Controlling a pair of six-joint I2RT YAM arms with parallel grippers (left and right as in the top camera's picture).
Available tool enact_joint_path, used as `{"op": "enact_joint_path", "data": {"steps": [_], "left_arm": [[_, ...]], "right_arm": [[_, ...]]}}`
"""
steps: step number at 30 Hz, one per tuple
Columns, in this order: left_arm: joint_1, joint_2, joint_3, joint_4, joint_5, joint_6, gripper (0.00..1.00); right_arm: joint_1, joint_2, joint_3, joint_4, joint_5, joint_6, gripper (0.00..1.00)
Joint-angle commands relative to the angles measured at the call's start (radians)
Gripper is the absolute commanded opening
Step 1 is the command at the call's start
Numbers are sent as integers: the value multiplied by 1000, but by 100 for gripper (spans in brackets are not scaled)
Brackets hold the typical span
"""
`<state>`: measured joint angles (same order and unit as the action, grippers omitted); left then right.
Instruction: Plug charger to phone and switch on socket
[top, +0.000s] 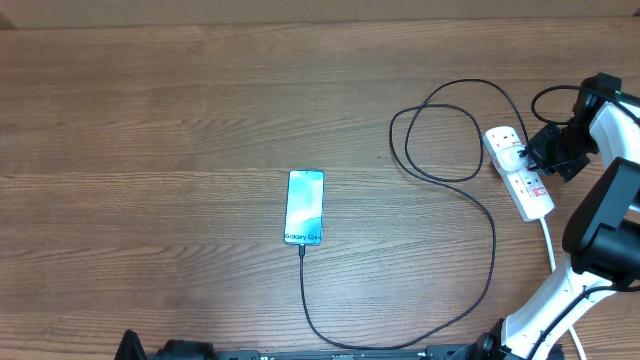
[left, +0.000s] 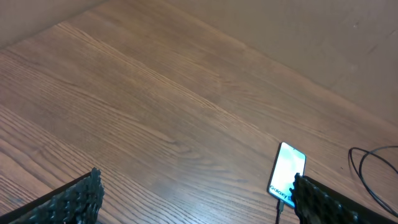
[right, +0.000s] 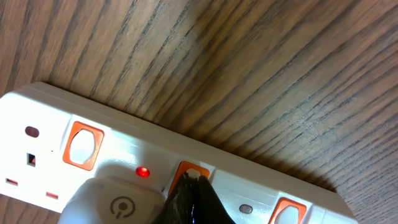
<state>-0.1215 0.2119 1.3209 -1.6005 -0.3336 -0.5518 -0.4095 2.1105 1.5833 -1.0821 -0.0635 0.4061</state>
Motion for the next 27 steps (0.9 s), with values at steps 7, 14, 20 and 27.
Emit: {"op": "enact_joint_path", "data": {"steps": [7,14,20,27], "left_arm": [[9,-10,-6,4,-6,-14,100],[10,-12,-6,2,2,-14,100],[10,-12,-6,2,5,-14,100],[16,-64,-16,5,13,-14,100]], "right_arm": [[2,24,146,-187,178,95,4],[-23,-67,499,-374,245,95,4],[-23,-160,596,-407,234,105,4],[-16,-282,597,-378,216,126,4]]}}
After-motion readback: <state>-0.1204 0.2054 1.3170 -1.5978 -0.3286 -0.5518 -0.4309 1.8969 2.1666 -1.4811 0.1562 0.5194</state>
